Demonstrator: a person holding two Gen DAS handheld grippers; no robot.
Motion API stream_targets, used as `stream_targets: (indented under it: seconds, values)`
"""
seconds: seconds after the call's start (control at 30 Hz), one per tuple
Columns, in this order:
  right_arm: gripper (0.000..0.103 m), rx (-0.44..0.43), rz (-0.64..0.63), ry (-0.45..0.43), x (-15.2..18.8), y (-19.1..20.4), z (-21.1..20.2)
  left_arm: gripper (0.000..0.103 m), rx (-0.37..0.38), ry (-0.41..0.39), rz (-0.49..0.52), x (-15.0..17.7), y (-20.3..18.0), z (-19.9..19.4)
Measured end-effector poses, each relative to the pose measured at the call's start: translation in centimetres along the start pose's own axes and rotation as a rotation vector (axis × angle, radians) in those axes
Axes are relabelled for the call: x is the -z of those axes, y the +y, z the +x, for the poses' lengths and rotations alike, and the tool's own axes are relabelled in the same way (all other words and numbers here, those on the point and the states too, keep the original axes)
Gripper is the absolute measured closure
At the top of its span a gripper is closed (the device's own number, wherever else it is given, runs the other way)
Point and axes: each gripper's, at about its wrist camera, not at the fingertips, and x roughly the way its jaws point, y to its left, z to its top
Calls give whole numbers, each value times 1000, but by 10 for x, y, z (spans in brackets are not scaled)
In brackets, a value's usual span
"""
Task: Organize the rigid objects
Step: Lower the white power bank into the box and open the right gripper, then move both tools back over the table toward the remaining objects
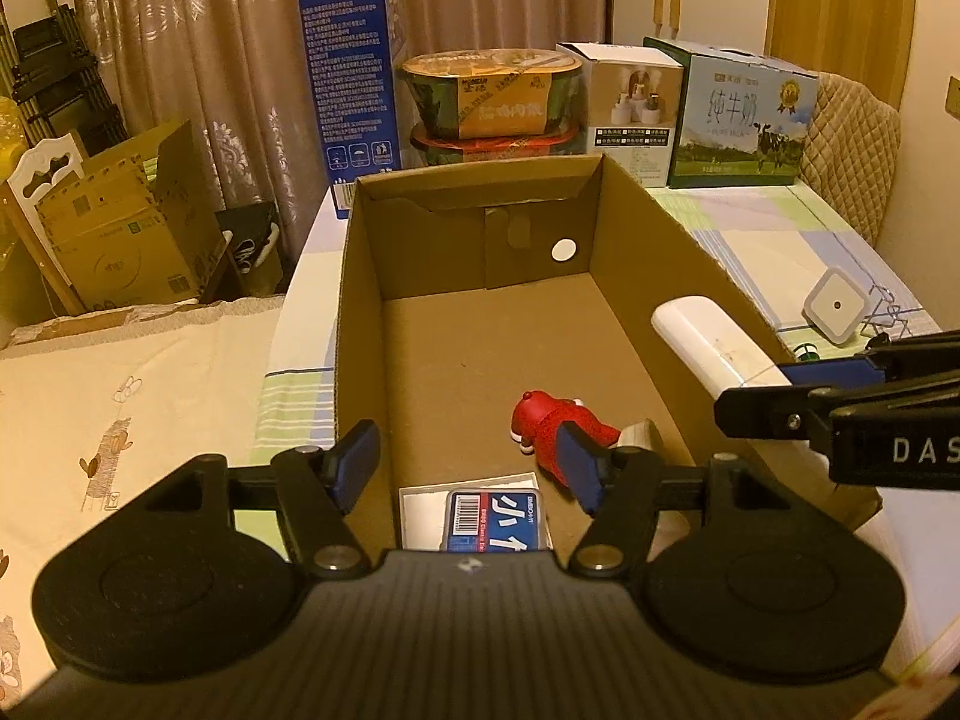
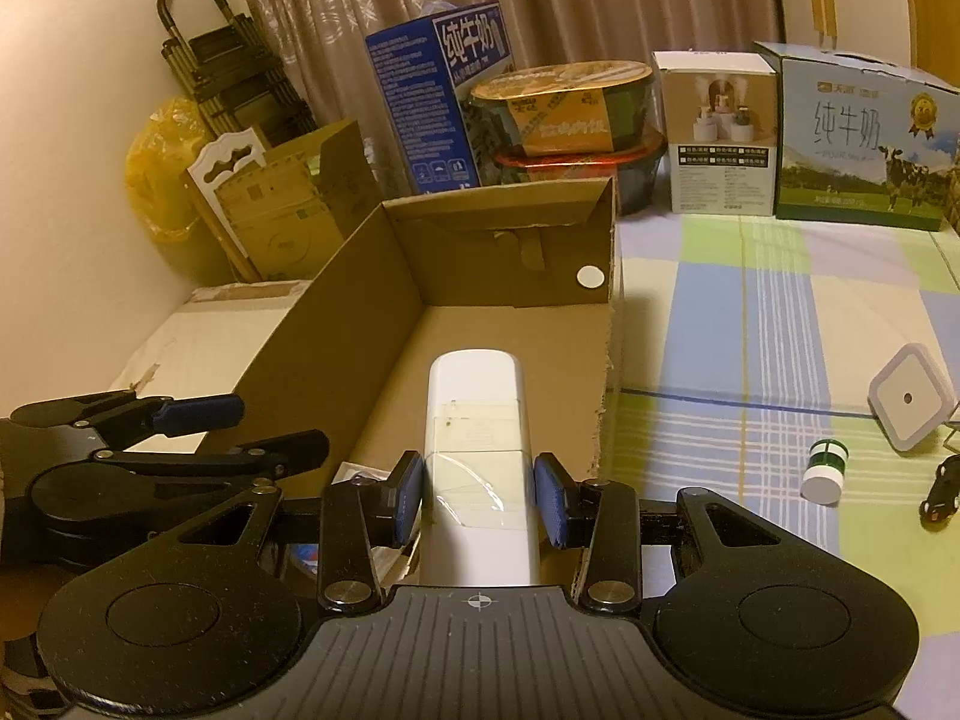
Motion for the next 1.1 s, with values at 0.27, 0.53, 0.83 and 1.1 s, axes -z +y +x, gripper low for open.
stream_targets:
  seconds: [0.27,0.53,0.83,1.1]
  values:
    - [66,8,7,0,0,-3,0,43,0,-1,-4,0,1,-2]
    - [66,-16,35,0,2,-9,1,43,7,-2,-10,-1,0,-1]
    - [52,-22,36,-58,-2,-10,-13,43,9,-5,-21,-1,-1,-3]
    - [52,-11,30,-61,1,-12,-26,43,9,-22,-19,-4,-6,-15]
